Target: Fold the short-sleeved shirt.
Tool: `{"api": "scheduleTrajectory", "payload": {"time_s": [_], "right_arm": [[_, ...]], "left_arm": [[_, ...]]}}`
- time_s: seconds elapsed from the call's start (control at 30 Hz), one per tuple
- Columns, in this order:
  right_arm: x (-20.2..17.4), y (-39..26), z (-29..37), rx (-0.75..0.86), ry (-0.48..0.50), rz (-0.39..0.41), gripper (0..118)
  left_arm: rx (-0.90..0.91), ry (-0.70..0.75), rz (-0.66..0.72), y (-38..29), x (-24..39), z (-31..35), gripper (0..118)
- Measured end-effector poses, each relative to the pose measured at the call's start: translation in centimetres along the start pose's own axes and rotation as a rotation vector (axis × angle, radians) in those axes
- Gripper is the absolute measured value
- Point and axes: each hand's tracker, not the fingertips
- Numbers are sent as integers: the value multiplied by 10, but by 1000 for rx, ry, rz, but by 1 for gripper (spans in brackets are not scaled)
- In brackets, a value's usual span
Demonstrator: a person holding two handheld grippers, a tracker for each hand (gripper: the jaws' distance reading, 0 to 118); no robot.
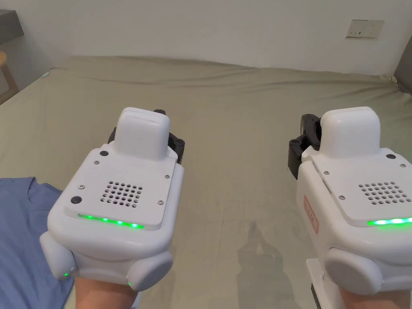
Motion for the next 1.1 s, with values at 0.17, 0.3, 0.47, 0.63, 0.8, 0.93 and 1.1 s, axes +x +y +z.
{"api": "scheduleTrajectory", "payload": {"time_s": [0.17,0.3,0.47,0.63,0.8,0.93,1.1], "right_arm": [[7,-3,1,3,-15,10,1],[5,-3,-1,7,-13,16,1],[-8,0,-5,18,55,13,1],[-46,7,-12,53,172,19,1],[-92,15,-17,84,326,14,1],[-131,20,-18,100,451,6,1],[-175,22,-15,113,572,30,1]], "left_arm": [[-19,-11,9,-2,2,-4,0],[-47,-5,37,-3,-5,-5,0],[-58,69,43,-4,-27,4,0],[-63,220,22,-7,-61,26,0],[-74,369,-16,-7,-104,54,0],[-75,502,-20,-10,-133,84,0],[-109,602,-25,-18,-156,110,0]]}}
